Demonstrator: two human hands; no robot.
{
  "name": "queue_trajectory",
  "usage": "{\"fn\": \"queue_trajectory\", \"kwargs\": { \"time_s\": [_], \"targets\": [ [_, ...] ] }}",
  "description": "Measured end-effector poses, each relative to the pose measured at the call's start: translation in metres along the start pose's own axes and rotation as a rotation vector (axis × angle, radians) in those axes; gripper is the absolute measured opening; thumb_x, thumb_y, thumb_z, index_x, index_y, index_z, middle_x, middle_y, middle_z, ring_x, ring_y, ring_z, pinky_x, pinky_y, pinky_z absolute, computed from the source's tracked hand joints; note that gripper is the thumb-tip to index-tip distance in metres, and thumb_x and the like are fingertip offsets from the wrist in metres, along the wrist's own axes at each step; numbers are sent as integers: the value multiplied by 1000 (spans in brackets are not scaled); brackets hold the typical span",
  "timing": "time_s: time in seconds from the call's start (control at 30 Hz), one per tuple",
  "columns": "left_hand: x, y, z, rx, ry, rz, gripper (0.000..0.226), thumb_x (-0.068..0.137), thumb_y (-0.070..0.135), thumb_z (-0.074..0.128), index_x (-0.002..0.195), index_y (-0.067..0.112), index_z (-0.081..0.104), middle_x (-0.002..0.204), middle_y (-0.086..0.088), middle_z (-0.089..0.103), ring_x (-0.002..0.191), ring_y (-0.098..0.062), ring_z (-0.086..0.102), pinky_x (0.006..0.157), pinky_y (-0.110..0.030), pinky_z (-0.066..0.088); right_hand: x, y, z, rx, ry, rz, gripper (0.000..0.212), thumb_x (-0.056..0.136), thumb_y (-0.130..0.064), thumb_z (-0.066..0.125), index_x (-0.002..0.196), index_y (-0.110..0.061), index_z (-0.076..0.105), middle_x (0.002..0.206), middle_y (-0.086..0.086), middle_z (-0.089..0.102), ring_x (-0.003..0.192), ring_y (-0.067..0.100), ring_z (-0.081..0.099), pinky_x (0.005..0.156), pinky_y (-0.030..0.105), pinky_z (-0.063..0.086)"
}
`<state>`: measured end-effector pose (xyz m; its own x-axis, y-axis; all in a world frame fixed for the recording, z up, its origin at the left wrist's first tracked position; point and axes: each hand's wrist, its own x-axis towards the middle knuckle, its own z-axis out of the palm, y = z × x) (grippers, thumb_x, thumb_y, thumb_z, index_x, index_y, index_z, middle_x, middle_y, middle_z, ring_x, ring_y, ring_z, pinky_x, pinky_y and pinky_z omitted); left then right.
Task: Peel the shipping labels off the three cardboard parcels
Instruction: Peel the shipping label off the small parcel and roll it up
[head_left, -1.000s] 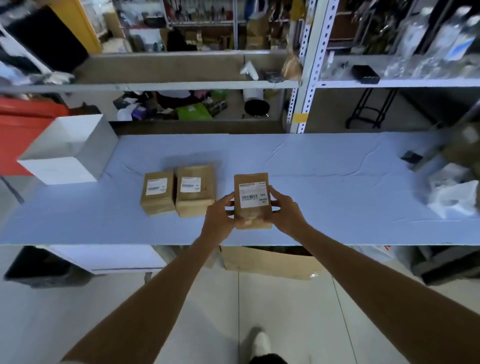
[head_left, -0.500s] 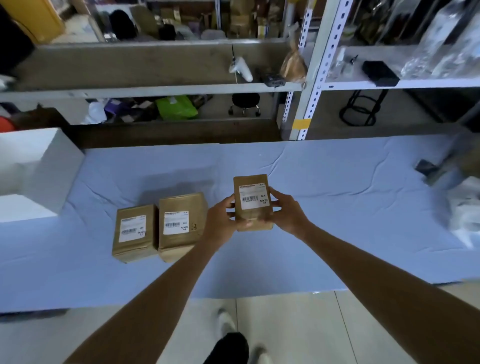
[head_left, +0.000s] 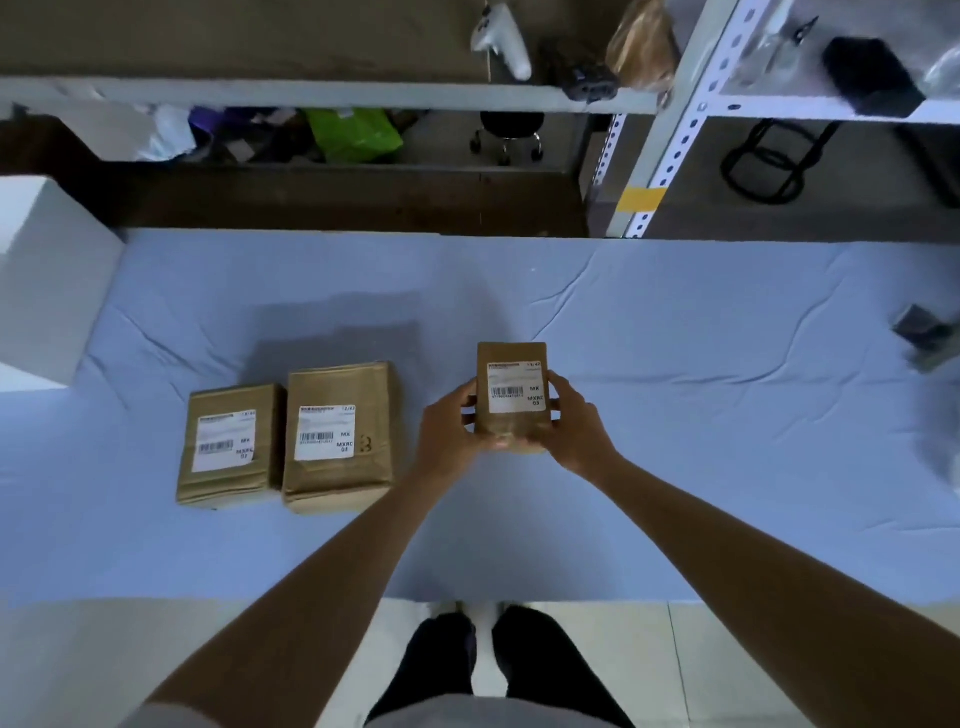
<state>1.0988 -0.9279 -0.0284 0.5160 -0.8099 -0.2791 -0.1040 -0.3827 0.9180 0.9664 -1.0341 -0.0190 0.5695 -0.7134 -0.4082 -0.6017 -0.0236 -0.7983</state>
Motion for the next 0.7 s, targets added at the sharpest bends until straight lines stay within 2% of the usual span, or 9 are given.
{"fn": "queue_trajectory", "kwargs": {
  "time_s": [0.13, 0.3, 0.4, 0.53, 0.6, 0.7],
  "targets": [
    [1, 2, 7, 30, 24, 4, 78, 57, 1, 87, 128, 13, 57, 93, 17, 61, 79, 5, 61, 62, -3, 48, 5, 10, -2, 48, -10, 9, 81, 76, -12, 78, 144, -24, 35, 108, -5, 58, 92, 16, 63, 55, 15, 50],
    [-7, -7, 19, 47, 54, -36, 75, 60, 4, 87, 128, 12, 57, 102, 6, 64, 87, -11, 64, 67, -8, 52, 8, 26, 0, 52, -64, 22, 82, 75, -9, 79, 143, -24, 35, 111, -3, 61, 96, 16, 63, 61, 16, 52],
    [-9, -13, 25, 33, 80, -55, 74, 61, 1, 86, 128, 9, 56, 108, -2, 66, 94, -16, 65, 71, -13, 55, 5, 33, 2, 92, -54, 14, 79, 73, -7, 79, 139, -25, 38, 108, -3, 63, 95, 17, 65, 67, 23, 57],
    [-14, -22, 28, 32, 90, -76, 75, 64, 2, 85, 131, 4, 51, 120, -12, 65, 107, -24, 66, 85, -34, 58, -1, 40, 5, 120, -15, -9, 74, 79, -3, 73, 141, -24, 40, 110, -2, 62, 90, 13, 65, 57, 11, 52],
    [-17, -25, 27, 14, 87, -90, 75, 66, 0, 83, 132, 3, 49, 123, -14, 63, 111, -28, 64, 89, -43, 57, -3, 43, 5, 133, -9, -15, 74, 82, -1, 70, 145, -24, 37, 117, 2, 63, 95, 15, 65, 59, 9, 53],
    [-18, -24, 25, 21, 75, -103, 72, 72, 7, 80, 136, 7, 46, 128, -14, 59, 114, -28, 61, 93, -43, 55, -5, 42, 6, 121, -48, -30, 81, 82, -3, 71, 150, -25, 31, 118, -1, 64, 95, 13, 66, 67, 5, 50]
  ]
}}
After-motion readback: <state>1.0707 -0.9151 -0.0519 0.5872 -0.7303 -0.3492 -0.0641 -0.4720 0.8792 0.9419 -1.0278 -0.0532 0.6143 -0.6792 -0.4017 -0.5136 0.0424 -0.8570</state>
